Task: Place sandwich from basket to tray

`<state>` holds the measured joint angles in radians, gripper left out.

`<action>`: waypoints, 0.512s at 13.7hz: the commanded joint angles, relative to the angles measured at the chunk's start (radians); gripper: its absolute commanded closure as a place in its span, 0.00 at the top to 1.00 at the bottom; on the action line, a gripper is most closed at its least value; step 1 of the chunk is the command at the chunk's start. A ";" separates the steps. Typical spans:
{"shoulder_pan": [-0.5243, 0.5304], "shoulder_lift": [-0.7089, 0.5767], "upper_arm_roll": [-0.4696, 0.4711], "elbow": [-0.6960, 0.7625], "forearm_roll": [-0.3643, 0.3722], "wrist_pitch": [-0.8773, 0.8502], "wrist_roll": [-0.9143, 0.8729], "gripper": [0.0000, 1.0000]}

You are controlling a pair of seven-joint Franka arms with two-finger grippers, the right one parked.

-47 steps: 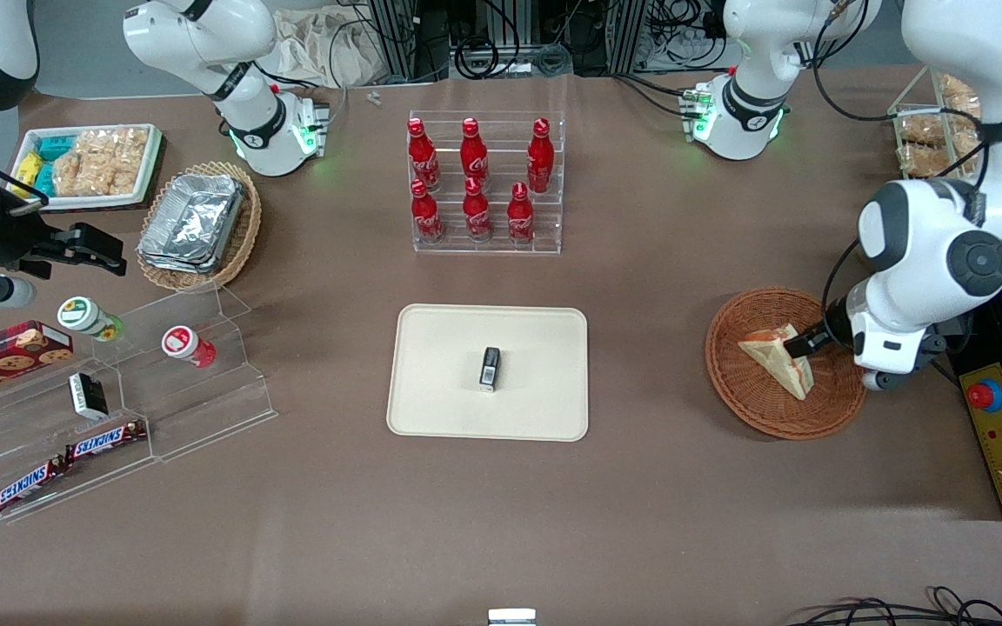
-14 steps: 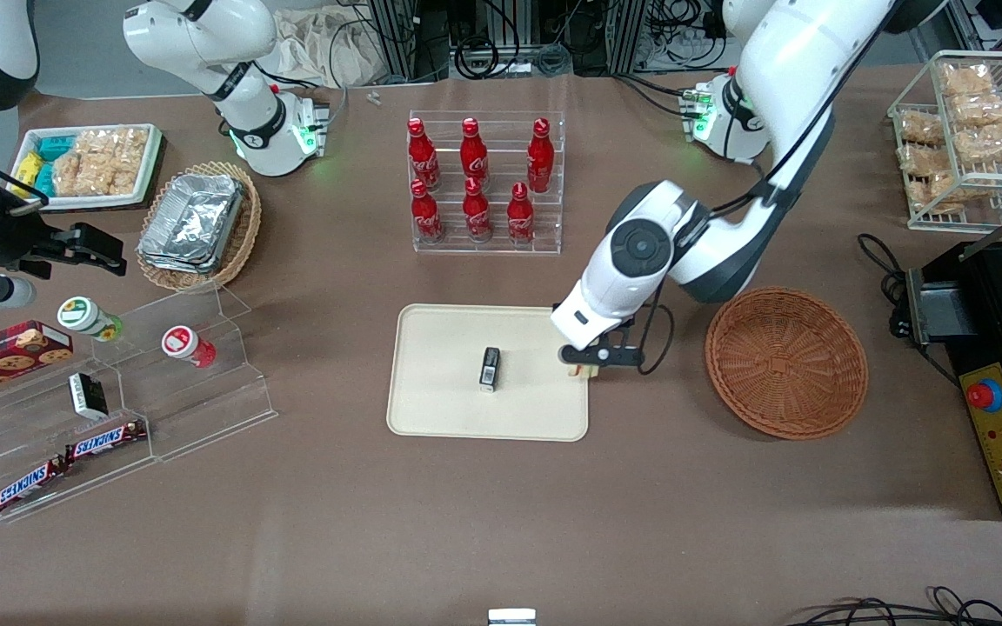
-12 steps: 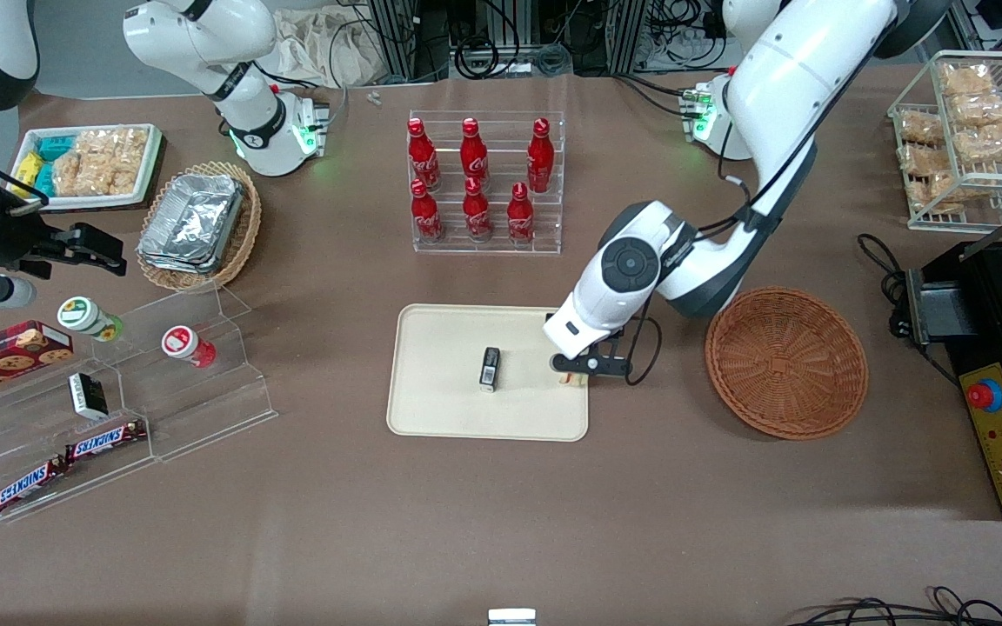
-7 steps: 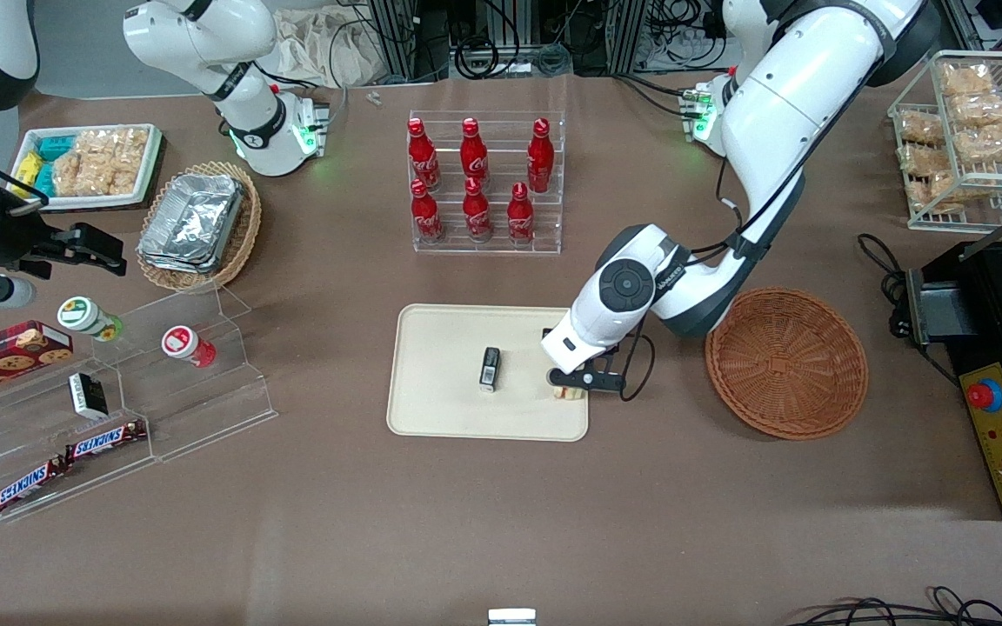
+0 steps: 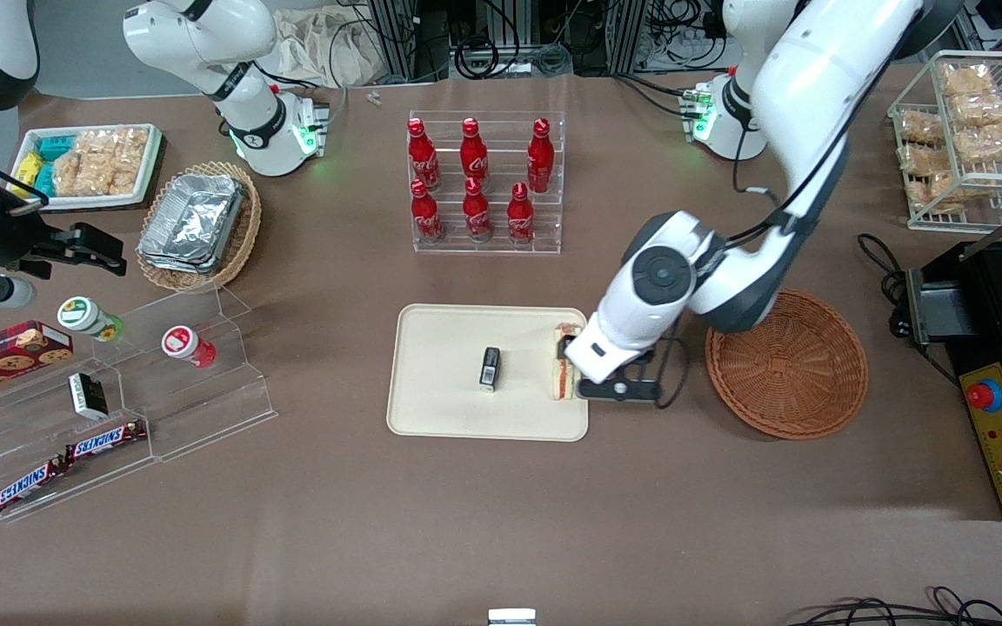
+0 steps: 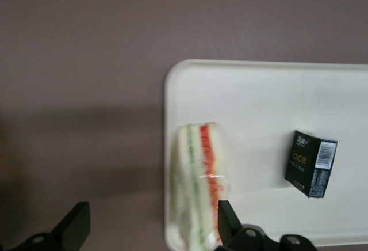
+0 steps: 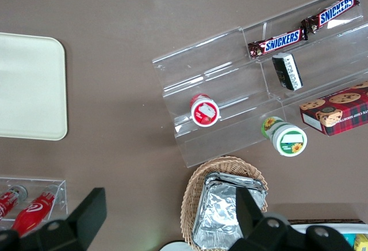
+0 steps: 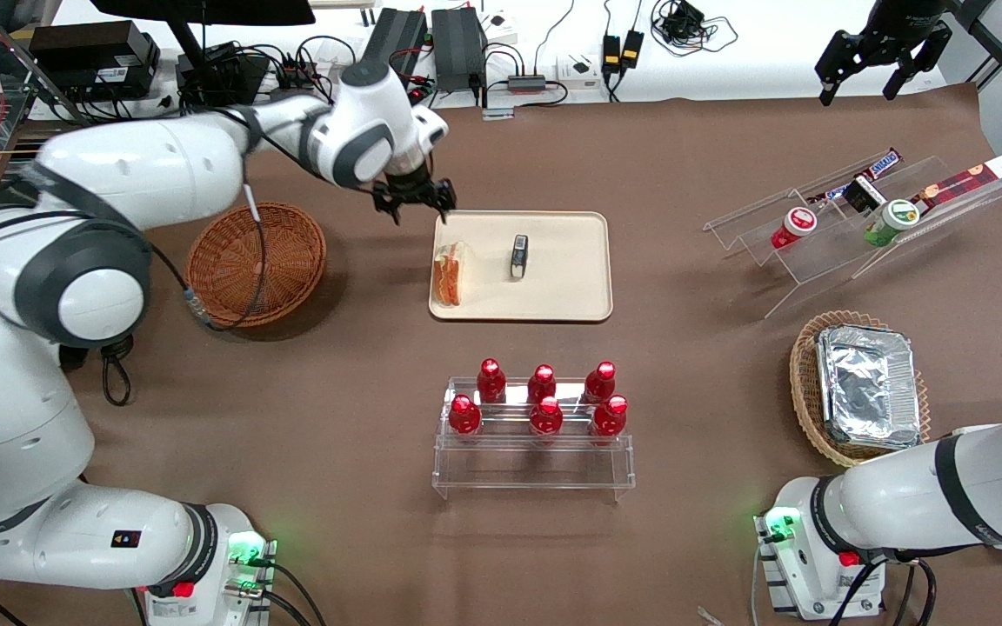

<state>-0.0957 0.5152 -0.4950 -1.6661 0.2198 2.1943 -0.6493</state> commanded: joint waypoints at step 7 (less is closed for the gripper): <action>0.221 -0.306 -0.001 0.132 -0.209 -0.516 0.265 1.00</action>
<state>0.0607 0.2970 -0.4916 -1.5293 0.0612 1.7574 -0.4735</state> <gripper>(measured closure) 0.000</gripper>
